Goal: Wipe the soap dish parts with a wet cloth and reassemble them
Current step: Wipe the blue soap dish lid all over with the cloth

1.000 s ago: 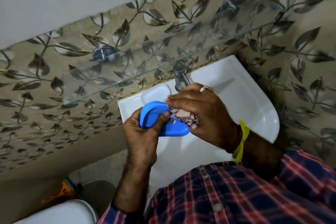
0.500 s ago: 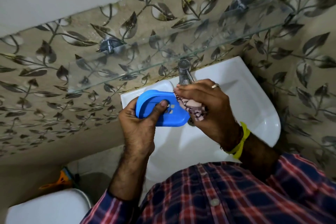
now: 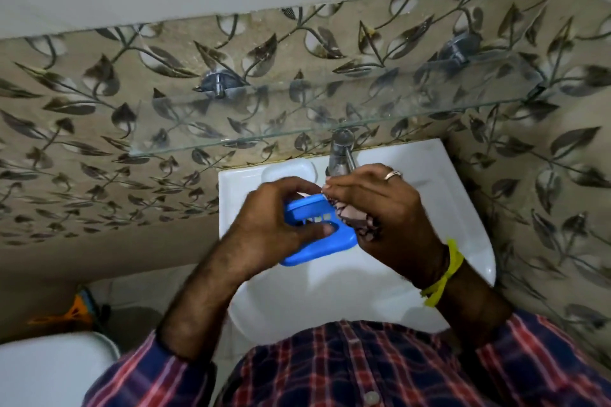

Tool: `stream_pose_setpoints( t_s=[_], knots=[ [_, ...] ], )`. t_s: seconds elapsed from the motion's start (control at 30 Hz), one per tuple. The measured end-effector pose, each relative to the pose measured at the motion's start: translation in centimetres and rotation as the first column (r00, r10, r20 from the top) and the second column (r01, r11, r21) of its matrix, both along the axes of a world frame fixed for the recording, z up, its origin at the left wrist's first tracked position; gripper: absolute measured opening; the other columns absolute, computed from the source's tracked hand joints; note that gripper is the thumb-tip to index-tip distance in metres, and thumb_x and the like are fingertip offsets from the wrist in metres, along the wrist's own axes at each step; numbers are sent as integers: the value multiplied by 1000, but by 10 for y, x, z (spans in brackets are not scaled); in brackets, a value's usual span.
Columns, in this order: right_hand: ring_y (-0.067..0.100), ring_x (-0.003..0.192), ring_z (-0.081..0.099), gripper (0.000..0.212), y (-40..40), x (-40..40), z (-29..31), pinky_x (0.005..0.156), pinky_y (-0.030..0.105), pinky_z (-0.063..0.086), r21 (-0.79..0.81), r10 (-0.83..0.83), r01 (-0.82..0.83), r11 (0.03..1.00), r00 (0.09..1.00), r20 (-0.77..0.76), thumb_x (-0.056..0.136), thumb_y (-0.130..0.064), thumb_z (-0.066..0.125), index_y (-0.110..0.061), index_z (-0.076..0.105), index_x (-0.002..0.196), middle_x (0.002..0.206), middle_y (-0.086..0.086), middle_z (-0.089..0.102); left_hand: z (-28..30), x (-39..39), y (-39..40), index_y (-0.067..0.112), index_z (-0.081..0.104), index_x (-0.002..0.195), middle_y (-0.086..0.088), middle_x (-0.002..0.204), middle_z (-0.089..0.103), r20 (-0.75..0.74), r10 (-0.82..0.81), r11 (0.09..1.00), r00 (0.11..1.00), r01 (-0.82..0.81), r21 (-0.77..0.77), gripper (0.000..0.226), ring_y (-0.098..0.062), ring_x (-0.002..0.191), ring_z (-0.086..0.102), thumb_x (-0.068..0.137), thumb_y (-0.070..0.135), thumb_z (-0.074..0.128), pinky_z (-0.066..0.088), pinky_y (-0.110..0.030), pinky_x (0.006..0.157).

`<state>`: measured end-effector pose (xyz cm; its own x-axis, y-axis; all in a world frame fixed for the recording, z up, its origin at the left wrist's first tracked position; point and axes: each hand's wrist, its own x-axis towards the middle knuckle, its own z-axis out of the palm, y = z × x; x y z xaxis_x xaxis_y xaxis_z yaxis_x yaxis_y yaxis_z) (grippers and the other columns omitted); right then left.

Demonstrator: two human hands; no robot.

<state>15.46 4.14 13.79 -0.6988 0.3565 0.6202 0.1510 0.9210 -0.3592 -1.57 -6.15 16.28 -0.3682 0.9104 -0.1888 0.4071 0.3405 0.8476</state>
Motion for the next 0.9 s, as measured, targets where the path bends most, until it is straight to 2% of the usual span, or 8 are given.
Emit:
stream_pose_setpoints(
  t_s=[0.07, 0.17, 0.23, 0.3, 0.47, 0.63, 0.8, 0.9],
  knots=[
    [33, 96, 66, 22, 1, -5, 3, 89, 44, 53, 40, 15, -16, 999, 1000, 27, 93, -9, 59, -4, 76, 107, 114, 9, 75, -2, 9, 4, 28, 68, 69, 7, 65, 68, -167, -8, 998, 986, -3, -71, 25, -15, 62, 62, 68, 37, 91, 51, -33, 62],
    [32, 99, 68, 19, 5, -6, 7, 92, 44, 52, 26, 44, -43, 999, 999, -24, 94, -9, 64, -4, 76, 107, 116, 8, 74, -13, 14, 4, 28, 61, 53, 10, 49, 56, -82, 126, 992, 989, -124, 23, 35, -9, 49, 48, 71, 32, 91, 42, -29, 55],
    [29, 103, 70, 18, 6, -1, 6, 93, 44, 52, -92, 42, -51, 994, 994, -97, 92, -4, 67, -2, 76, 107, 117, 9, 74, -18, 12, 1, 27, 63, 51, 13, 45, 53, 18, 189, 981, 982, -189, 49, 34, -6, 45, 44, 70, 28, 91, 37, -26, 54],
    [26, 105, 70, 26, 1, 2, 2, 91, 44, 53, -221, -7, -24, 975, 990, -137, 83, 6, 74, -1, 75, 108, 117, 8, 74, -19, 12, -1, 26, 65, 52, 13, 45, 54, 21, 208, 977, 978, -209, 38, 33, -5, 44, 45, 70, 28, 92, 38, -25, 53],
    [20, 103, 67, 21, -6, -9, 6, 97, 34, 49, -121, 39, -48, 991, 996, -78, 87, -3, 64, -2, 76, 105, 114, 9, 74, -24, 13, -4, 28, 65, 54, 11, 46, 57, -59, 190, 981, 980, -186, 61, 30, -5, 45, 48, 71, 31, 90, 41, -30, 50],
    [19, 108, 69, 31, -7, 1, -4, 93, 44, 53, -308, -48, -13, 951, 981, -190, 79, 9, 75, -1, 75, 109, 116, 8, 74, -23, 8, -6, 20, 66, 54, 9, 43, 52, -25, 219, 971, 975, -215, 104, 31, -5, 43, 41, 71, 28, 91, 36, -24, 49],
    [19, 108, 69, 34, -9, -7, 1, 94, 43, 51, -256, -40, -9, 967, 982, -183, 75, 13, 75, 0, 75, 107, 115, 8, 74, -24, 11, -6, 21, 62, 52, 12, 43, 49, -6, 211, 972, 977, -209, 111, 35, -5, 44, 40, 73, 24, 90, 34, -23, 49],
    [18, 108, 69, 29, -10, -5, -3, 95, 42, 53, -374, -115, 9, 927, 958, -261, 79, 8, 76, 0, 75, 108, 114, 8, 74, -15, 7, -4, 19, 68, 57, 12, 45, 50, 97, 262, 945, 960, -276, 176, 27, -5, 44, 41, 73, 19, 90, 37, -21, 47]
  ],
)
